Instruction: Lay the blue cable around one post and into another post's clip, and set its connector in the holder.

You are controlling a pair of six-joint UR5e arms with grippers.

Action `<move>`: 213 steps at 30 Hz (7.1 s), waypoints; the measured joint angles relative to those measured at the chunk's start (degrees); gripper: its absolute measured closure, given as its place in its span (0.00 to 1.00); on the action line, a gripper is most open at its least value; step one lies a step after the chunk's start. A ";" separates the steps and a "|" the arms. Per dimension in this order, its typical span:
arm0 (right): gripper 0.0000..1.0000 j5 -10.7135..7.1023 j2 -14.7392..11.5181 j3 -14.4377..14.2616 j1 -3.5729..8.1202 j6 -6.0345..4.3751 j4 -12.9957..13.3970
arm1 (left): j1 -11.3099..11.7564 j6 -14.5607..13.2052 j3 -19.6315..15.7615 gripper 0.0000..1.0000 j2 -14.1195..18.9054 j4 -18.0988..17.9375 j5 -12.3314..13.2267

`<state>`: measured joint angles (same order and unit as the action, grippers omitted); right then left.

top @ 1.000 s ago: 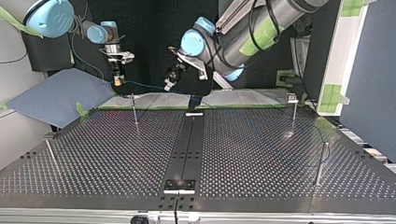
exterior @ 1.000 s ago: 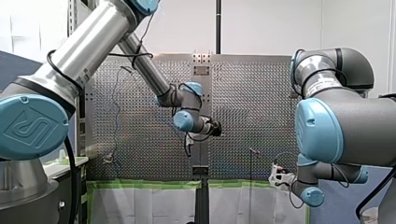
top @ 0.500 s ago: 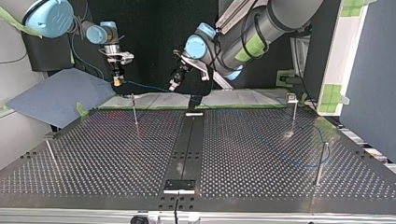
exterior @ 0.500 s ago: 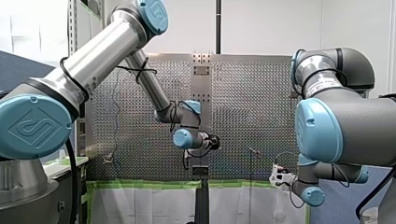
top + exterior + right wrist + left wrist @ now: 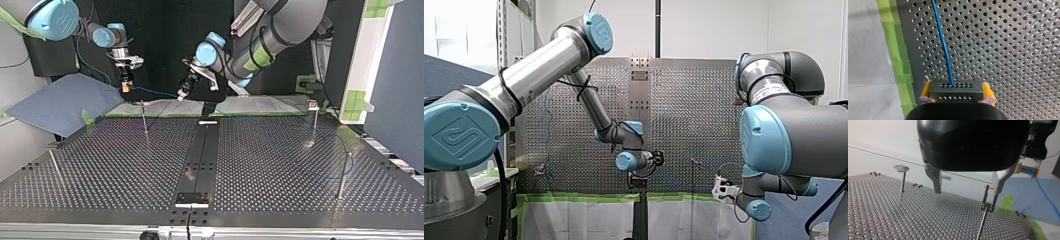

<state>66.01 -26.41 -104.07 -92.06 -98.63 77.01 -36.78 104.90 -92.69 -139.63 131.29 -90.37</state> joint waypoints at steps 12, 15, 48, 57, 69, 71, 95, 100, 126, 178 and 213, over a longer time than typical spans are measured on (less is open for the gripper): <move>1.00 0.00 -0.01 0.00 0.00 0.05 -0.07 | 0.30 -2.16 0.85 0.00 -6.09 -5.50 -0.47; 1.00 0.00 -0.01 -0.01 -0.03 0.11 -0.10 | 0.34 -2.25 0.86 0.00 -7.53 -5.95 -0.63; 1.00 -0.26 -0.01 0.02 -0.09 0.35 -0.35 | -1.01 -15.31 6.61 0.00 -13.10 5.00 -9.00; 1.00 -0.27 -0.01 0.01 -0.12 0.35 -0.35 | -1.01 -17.02 7.21 0.00 -12.82 3.10 -12.20; 1.00 -0.26 -0.01 -0.01 -0.18 0.35 -0.37 | -1.08 -17.40 10.34 0.00 -12.87 1.75 -13.28; 1.00 -0.28 -0.01 0.00 -0.18 0.39 -0.37 | -1.07 -17.75 10.65 0.00 -12.92 1.83 -13.59; 1.00 -0.57 -0.01 -0.01 -0.22 0.96 -0.96 | -0.18 -25.09 12.64 0.00 -13.68 4.37 -18.00; 1.00 -0.57 -0.01 0.01 -0.19 0.96 -0.94 | -0.08 -25.48 12.82 0.00 -13.75 4.76 -18.42; 1.00 -0.53 0.00 0.07 0.19 0.93 -0.94 | -0.15 -24.97 13.09 0.73 -13.69 5.30 -17.16; 1.00 0.25 -0.01 0.45 1.40 1.14 -1.67 | -2.72 -22.97 14.45 1.00 -13.76 7.55 -14.06; 1.00 -1.35 -0.27 2.77 7.06 0.79 -3.77 | -7.33 -15.13 23.16 1.00 -16.29 11.96 -12.77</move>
<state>64.67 -26.68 -101.30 -85.00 -97.84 73.23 -44.11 89.77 -69.53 -155.92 143.25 -103.13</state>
